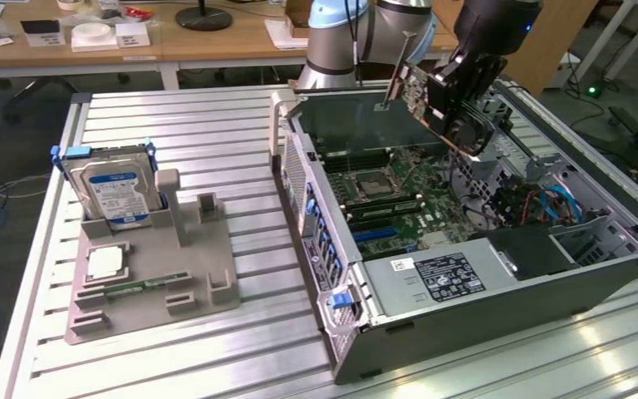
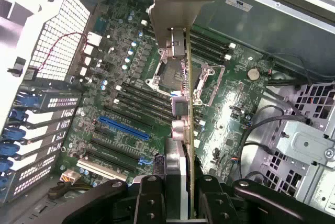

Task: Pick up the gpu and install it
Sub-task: 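Insert the gpu into the slot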

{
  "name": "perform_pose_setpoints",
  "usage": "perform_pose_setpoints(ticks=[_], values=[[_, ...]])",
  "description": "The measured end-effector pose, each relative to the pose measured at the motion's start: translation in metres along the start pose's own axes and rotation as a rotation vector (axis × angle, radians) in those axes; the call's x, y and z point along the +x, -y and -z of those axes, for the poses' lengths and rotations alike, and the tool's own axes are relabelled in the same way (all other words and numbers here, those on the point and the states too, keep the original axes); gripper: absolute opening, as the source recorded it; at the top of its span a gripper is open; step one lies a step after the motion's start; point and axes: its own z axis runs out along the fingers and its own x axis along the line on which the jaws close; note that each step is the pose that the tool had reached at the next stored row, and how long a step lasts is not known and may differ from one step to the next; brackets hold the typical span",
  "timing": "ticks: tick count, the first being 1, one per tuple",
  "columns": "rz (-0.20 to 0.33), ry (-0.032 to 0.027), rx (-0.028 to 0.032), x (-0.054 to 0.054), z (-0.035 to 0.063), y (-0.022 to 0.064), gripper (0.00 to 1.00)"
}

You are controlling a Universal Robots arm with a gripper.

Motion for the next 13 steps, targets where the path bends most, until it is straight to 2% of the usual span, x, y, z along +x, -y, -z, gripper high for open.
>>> perform_pose_setpoints(ticks=[13], values=[[0.001,0.0000,0.0000,0.0000,0.0000,0.0000,0.28]])
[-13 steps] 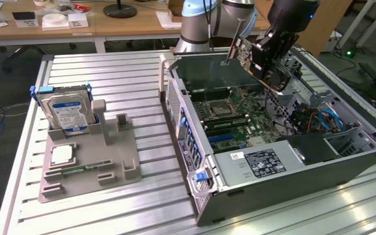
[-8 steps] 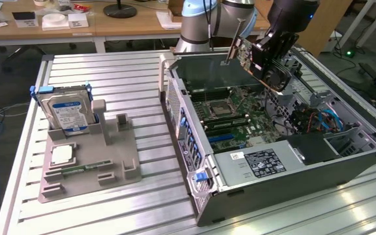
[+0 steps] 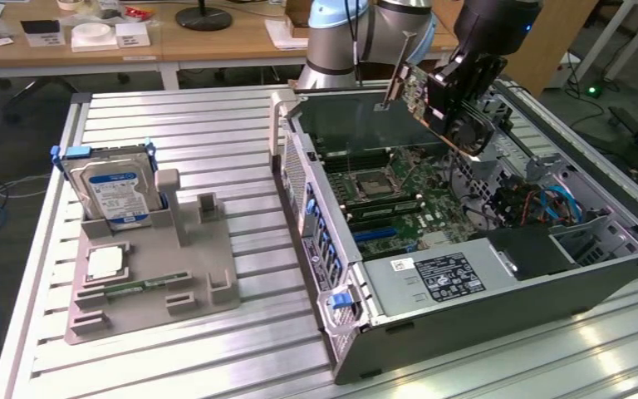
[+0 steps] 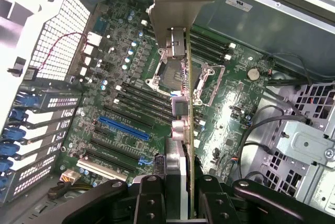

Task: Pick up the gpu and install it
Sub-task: 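Insert the gpu into the slot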

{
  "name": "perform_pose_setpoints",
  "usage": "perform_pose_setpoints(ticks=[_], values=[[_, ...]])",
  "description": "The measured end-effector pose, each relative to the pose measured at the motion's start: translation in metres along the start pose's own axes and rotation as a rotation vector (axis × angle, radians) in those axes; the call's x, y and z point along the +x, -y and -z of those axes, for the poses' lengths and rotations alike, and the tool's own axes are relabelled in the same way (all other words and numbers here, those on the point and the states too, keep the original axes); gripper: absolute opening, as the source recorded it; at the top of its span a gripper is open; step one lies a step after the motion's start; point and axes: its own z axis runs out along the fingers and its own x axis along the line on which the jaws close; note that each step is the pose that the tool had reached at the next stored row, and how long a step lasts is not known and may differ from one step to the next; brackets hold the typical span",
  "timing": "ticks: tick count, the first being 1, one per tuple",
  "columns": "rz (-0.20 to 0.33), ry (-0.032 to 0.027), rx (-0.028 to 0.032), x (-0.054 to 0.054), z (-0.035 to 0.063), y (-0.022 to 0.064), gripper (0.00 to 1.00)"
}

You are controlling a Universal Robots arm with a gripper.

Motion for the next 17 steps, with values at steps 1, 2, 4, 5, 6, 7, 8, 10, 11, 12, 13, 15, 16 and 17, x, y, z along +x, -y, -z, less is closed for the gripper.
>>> perform_pose_setpoints(ticks=[1,2,4,5,6,7,8,10,11,12,13,15,16,17], values=[[0.002,-0.0002,0.0000,0.0000,0.0000,0.0000,0.28],[0.006,-0.0004,0.0000,0.0000,0.0000,0.0000,0.28],[0.020,-0.0011,0.0000,0.0000,0.0000,0.0000,0.28],[0.029,-0.0016,0.0001,0.0000,0.0000,0.0000,0.28],[0.040,-0.0022,0.0001,0.0000,0.0000,0.0000,0.28],[0.050,-0.0028,0.0001,0.0000,0.0000,0.0000,0.28],[0.061,-0.0034,0.0003,0.0000,0.0000,0.0000,0.28],[0.081,-0.0045,0.0003,0.0000,0.0000,0.0000,0.28],[0.091,-0.0050,0.0004,0.0000,0.0000,0.0000,0.28],[0.100,-0.0055,0.0004,0.0000,0.0000,0.0000,0.28],[0.108,-0.0060,0.0005,0.0000,0.0000,0.0000,0.28],[0.124,-0.0068,0.0005,0.0000,0.0000,0.0000,0.28],[0.133,-0.0073,0.0006,0.0000,0.0000,0.0000,0.28],[0.140,-0.0077,0.0006,0.0000,0.0000,0.0000,0.28]])
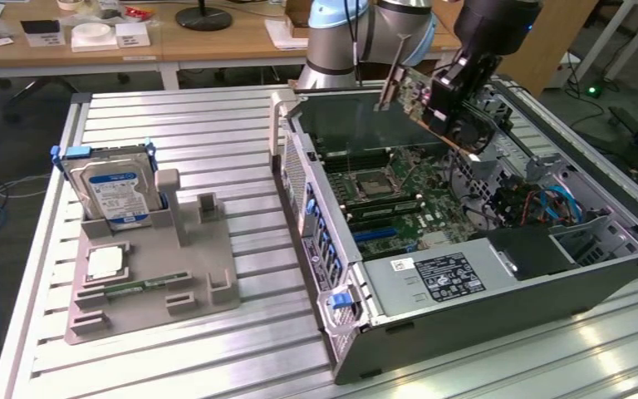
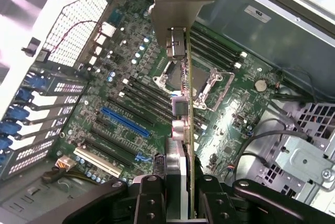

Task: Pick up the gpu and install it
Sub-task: 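Insert the gpu into the slot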

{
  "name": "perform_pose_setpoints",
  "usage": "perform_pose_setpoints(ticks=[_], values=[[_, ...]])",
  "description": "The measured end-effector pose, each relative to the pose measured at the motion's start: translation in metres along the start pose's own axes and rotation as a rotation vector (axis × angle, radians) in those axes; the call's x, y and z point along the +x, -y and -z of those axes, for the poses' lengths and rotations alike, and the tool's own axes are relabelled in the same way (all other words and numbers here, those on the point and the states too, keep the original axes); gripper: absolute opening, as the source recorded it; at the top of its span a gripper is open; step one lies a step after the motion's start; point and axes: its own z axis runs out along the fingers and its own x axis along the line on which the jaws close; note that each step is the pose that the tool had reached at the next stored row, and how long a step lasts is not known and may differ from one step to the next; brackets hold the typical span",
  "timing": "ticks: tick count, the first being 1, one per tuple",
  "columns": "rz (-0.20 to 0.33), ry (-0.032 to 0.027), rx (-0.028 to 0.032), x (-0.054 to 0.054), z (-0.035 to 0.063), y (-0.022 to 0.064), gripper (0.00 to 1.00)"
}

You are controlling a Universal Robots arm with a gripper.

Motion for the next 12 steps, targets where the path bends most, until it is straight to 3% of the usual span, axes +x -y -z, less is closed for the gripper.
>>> perform_pose_setpoints(ticks=[12], values=[[0.074,-0.0041,0.0003,0.0000,0.0000,0.0000,0.28]])
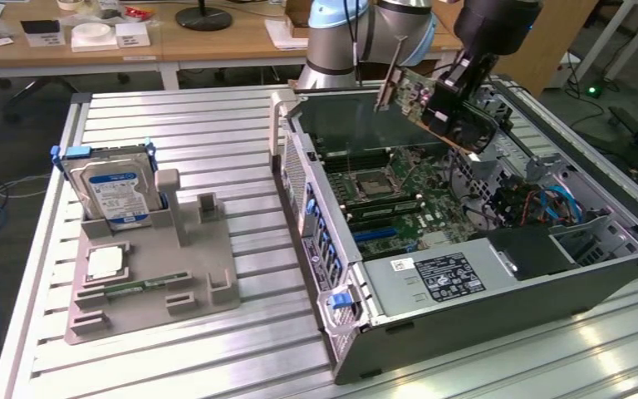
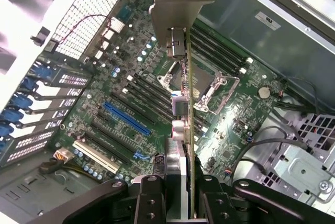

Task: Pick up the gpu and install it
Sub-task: 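Insert the gpu into the slot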

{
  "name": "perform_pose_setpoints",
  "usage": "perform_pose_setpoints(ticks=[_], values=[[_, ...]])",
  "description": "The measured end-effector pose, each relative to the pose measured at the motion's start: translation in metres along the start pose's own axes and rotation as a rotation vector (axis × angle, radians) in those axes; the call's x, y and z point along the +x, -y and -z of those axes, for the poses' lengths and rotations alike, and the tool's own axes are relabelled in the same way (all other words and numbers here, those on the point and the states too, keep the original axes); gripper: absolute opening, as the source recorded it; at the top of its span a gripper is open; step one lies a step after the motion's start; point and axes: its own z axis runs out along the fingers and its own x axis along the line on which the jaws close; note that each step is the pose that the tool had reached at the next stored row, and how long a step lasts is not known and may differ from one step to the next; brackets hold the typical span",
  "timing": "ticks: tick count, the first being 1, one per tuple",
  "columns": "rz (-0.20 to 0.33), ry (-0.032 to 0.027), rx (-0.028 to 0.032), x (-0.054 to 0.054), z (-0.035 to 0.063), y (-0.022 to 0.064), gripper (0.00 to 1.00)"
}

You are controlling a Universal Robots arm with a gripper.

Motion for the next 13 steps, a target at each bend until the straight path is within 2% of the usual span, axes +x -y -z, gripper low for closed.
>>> perform_pose_setpoints(ticks=[13], values=[[0.070,-0.0039,0.0003,0.0000,0.0000,0.0000,0.28]])
